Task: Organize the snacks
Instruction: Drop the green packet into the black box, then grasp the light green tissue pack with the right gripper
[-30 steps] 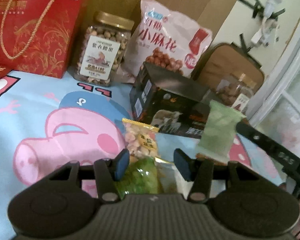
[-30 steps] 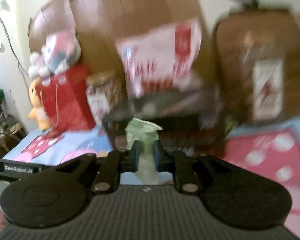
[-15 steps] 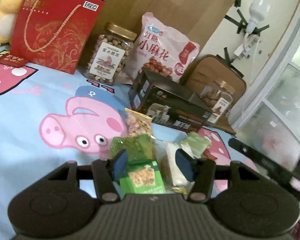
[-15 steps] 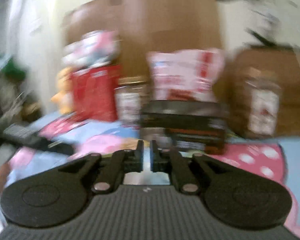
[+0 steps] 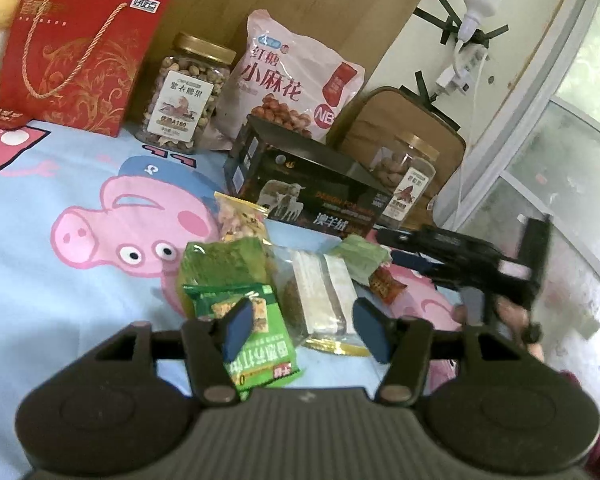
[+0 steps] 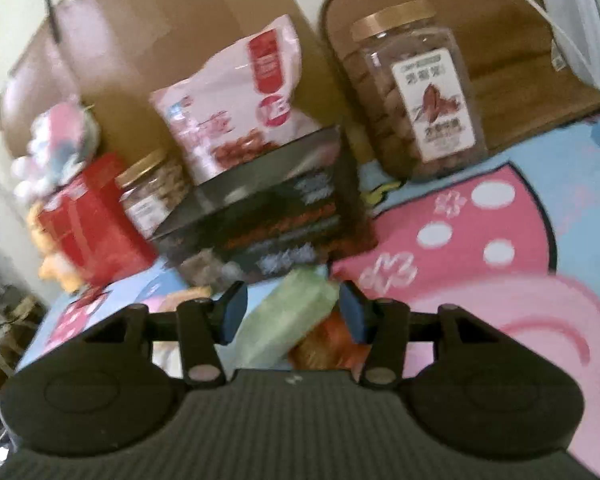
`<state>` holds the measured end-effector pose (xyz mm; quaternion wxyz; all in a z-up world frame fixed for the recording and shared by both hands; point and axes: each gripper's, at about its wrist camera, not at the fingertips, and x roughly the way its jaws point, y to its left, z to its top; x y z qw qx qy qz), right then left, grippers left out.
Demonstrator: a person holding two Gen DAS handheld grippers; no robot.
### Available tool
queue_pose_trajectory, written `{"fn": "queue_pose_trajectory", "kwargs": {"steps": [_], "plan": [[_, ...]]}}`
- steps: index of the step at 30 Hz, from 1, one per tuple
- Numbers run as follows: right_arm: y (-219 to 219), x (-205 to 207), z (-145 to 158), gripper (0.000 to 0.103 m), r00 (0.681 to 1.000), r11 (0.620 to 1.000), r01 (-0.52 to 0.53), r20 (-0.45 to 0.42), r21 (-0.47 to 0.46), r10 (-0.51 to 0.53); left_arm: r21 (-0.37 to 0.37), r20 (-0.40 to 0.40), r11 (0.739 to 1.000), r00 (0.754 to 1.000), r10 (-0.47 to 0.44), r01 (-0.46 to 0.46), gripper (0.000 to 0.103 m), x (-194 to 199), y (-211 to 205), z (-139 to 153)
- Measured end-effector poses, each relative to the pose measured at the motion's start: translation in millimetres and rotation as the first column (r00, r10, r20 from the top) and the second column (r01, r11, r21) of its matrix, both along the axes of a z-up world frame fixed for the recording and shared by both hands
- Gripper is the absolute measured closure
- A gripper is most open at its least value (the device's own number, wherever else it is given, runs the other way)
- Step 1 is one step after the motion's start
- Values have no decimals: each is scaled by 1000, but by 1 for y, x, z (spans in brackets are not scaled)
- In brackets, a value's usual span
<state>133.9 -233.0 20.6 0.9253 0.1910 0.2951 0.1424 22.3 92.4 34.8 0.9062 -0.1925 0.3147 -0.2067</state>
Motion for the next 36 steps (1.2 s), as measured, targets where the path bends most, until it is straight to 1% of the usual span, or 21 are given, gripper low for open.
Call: {"fn": "queue_pose_trajectory", "kwargs": {"steps": [2, 3, 4, 5, 7, 10, 13, 15, 17, 19, 21, 22, 25, 28, 31, 34, 36], "plan": [[4, 11, -6, 52, 998, 999, -42, -52, 19, 43, 2, -5, 1000, 1000, 4, -4, 44, -1, 0, -1], [10, 15, -10, 68, 997, 998, -58, -53, -7, 57, 3, -9, 1000, 1000, 5, -5, 44, -2, 0, -2], [17, 13, -11, 71, 997, 996, -75, -25, -45, 74, 4, -11, 1000, 1000, 7, -7, 44, -2, 1, -2], [19, 11, -11, 74, 996, 995, -85, -15, -47, 84, 7, -13, 1000, 1000, 11, -11, 44, -2, 1, -3], [18, 3, -6, 81, 997, 997, -80, -6, -13, 80, 8, -17, 1000, 1000, 17, -16, 44, -3, 3, -3], [9, -15, 7, 86, 997, 998, -57, 54, -6, 57, -3, -23, 1000, 1000, 20, -20, 44, -2, 6, -5], [-6, -40, 27, 86, 989, 999, -39, 139, -17, 41, -16, -26, 1000, 1000, 16, -16, 44, -1, 6, -7], [-14, -58, 42, 86, 980, 997, -77, 182, -22, 80, -27, -26, 1000, 1000, 7, -8, 44, -1, 6, -7], [-12, -75, 54, 86, 962, 984, -173, 209, -40, 177, -37, -20, 999, 1000, -1, 1, 44, -1, 5, -7], [-7, -91, 63, 86, 935, 962, -269, 223, -52, 274, -46, -10, 999, 1000, -7, 6, 44, -4, 4, -7], [5, -104, 66, 86, 906, 931, -357, 215, -76, 365, -54, -4, 999, 1000, -5, 5, 44, -7, 6, -6], [14, -108, 65, 86, 890, 913, -403, 200, -72, 409, -55, -1, 998, 1000, -1, 1, 44, -9, 8, -5], [40, -108, 53, 86, 851, 860, -509, 137, -19, 507, -56, 12, 998, 999, 29, -28, 44, -16, 18, -2], [73, -101, 40, 86, 816, 817, -577, 61, 7, 575, -64, 24, 995, 997, 76, -74, 44, -27, 33, 2], [107, -97, 32, 86, 764, 764, -645, 18, -25, 645, -75, 21, 988, 991, 135, -133, 44, -38, 53, 1], [139, -97, 29, 85, 720, 719, -690, 15, -82, 693, -89, 4, 980, 984, 180, -179, 44, -46, 68, -3], [158, -95, 28, 82, 704, 701, -704, 20, -111, 710, -96, -7, 975, 980, 199, -199, 44, -50, 75, -7]]}}
